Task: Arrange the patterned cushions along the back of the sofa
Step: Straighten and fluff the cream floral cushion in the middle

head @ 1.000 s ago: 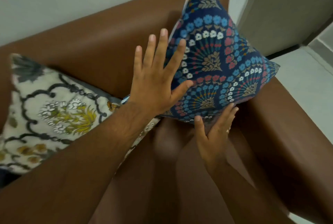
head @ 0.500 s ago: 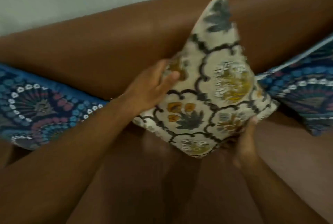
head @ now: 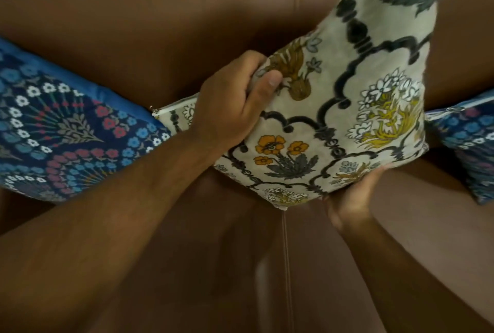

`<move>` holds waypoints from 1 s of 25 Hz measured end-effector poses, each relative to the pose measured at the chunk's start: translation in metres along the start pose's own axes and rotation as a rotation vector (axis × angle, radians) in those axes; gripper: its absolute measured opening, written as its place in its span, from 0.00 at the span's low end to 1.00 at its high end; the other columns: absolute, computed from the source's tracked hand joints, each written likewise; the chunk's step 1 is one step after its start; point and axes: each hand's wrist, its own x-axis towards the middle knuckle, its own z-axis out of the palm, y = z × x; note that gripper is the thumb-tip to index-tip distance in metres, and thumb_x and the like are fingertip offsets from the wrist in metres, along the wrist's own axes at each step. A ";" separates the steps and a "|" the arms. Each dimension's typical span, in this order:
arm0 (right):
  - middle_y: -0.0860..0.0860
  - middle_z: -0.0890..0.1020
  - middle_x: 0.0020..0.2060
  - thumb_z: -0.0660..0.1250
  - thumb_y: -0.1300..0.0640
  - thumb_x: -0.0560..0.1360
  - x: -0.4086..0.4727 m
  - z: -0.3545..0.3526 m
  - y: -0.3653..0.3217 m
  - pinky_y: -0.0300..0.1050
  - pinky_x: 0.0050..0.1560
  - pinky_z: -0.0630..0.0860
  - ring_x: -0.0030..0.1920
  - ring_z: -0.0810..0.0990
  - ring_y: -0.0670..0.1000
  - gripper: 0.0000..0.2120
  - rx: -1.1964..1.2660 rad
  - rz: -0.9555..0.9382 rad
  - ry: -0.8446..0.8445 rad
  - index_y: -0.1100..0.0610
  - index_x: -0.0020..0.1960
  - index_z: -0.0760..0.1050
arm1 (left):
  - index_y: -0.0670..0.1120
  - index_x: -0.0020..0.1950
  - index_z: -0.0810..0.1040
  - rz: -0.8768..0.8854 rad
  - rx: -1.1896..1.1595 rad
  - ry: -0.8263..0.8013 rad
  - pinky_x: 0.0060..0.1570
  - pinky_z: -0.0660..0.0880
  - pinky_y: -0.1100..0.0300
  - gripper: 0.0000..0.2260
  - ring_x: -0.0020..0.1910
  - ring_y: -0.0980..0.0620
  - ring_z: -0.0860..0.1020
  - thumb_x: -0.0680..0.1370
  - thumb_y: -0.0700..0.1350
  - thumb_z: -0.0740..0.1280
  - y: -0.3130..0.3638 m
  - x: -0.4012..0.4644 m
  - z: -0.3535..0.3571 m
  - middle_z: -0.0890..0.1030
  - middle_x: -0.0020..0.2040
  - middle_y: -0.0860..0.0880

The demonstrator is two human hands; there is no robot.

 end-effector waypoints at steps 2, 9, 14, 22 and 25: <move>0.41 0.88 0.56 0.36 0.21 0.75 0.004 -0.005 0.000 0.58 0.71 0.76 0.61 0.84 0.51 0.40 0.008 0.014 0.006 0.38 0.61 0.80 | 0.38 0.50 0.78 0.058 -0.006 0.046 0.32 0.72 0.54 0.16 0.35 0.51 0.76 0.83 0.49 0.59 0.002 -0.004 0.005 0.77 0.38 0.50; 0.42 0.85 0.63 0.33 0.22 0.74 0.002 -0.009 -0.005 0.53 0.60 0.82 0.72 0.77 0.59 0.42 -0.096 0.080 -0.043 0.38 0.65 0.77 | 0.37 0.51 0.77 0.044 0.084 0.160 0.35 0.70 0.57 0.16 0.38 0.52 0.74 0.85 0.48 0.56 -0.001 -0.016 0.009 0.76 0.41 0.50; 0.50 0.83 0.65 0.34 0.26 0.78 0.000 -0.024 -0.008 0.60 0.67 0.78 0.68 0.79 0.53 0.41 -0.269 0.030 -0.012 0.44 0.75 0.72 | 0.40 0.54 0.78 -0.079 0.187 0.097 0.39 0.72 0.53 0.18 0.42 0.55 0.74 0.85 0.50 0.54 -0.004 -0.009 0.006 0.77 0.44 0.51; 0.47 0.50 0.86 0.57 0.24 0.68 -0.051 -0.016 -0.005 0.61 0.83 0.58 0.84 0.57 0.52 0.53 -0.337 -0.187 0.071 0.36 0.82 0.32 | 0.38 0.78 0.62 -0.017 0.441 0.075 0.76 0.58 0.36 0.37 0.78 0.37 0.64 0.82 0.66 0.52 0.008 -0.079 0.028 0.67 0.77 0.37; 0.52 0.32 0.84 0.53 0.28 0.77 -0.023 0.014 -0.007 0.63 0.84 0.48 0.86 0.40 0.58 0.49 -0.456 -0.169 0.034 0.44 0.80 0.23 | 0.40 0.80 0.58 -0.102 0.562 0.042 0.78 0.50 0.38 0.40 0.80 0.38 0.58 0.80 0.70 0.49 -0.012 -0.067 0.044 0.62 0.80 0.38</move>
